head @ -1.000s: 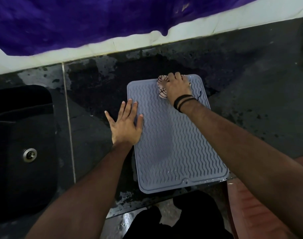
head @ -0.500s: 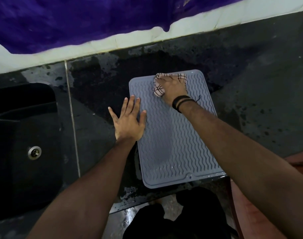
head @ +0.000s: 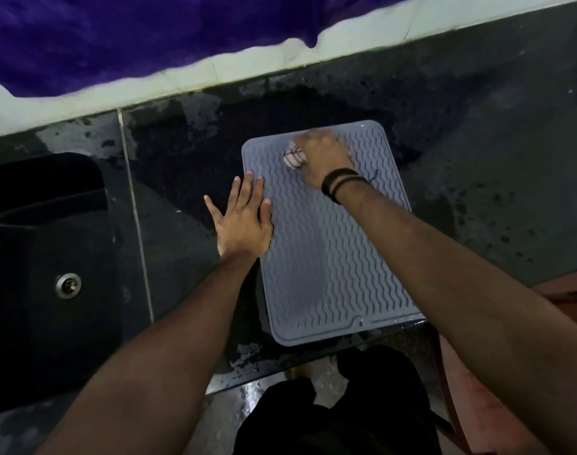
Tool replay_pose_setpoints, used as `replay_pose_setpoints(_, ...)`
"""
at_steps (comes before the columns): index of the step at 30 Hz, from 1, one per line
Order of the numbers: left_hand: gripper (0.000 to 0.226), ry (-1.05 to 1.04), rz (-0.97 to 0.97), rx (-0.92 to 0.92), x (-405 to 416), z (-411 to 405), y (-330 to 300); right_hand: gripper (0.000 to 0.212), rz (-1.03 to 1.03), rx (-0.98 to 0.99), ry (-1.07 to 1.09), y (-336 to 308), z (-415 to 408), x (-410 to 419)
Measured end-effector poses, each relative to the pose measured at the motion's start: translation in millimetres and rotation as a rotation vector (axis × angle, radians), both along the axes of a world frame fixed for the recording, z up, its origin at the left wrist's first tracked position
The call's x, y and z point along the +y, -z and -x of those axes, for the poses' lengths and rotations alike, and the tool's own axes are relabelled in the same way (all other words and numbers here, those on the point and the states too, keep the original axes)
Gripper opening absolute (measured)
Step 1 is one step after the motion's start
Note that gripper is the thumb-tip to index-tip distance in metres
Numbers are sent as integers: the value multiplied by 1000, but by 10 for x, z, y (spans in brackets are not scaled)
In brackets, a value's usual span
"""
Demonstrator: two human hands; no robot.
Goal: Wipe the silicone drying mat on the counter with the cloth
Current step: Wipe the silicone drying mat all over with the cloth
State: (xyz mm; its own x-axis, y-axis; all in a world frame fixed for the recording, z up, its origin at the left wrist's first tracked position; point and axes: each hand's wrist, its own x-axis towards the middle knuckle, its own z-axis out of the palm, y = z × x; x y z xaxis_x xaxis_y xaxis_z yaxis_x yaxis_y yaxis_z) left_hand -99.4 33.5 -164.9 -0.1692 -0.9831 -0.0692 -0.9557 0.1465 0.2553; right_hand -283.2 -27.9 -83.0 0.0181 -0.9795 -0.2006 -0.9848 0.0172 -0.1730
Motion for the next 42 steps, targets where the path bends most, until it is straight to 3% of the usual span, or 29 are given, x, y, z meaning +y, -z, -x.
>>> replay_pose_setpoints(6,54,-1,-6,3,7,2,-31,64,84,42,-91,300,11,550)
replay_pose_setpoints(11,53,1,-7,18,11,4,-58,67,21,56,-111,239,49,1087)
replay_pose_setpoints(15,54,8,-1,22,13,-10,-34,61,-42,-89,-46,91,116,1138)
replay_pose_setpoints(19,54,14,6,9,4,-18,-12,58,80,-171,22,47,-124,834)
replay_pose_setpoints(22,54,28,16,-26,-2,-27,10,65,0,-97,-123,150,-368,866)
replay_pose_setpoints(27,55,20,14,10,-4,-27,7,64,37,-46,-162,210,-286,1494)
replay_pose_setpoints(31,55,14,3,24,-5,-24,-7,62,-61,-3,-207,121,-294,1977)
replay_pose_setpoints(38,55,33,0,16,-3,-32,-2,74,-74,-187,-139,36,-506,1984)
replay_pose_setpoints(42,56,31,9,12,-14,-36,21,66,-51,-38,-233,173,-767,2201)
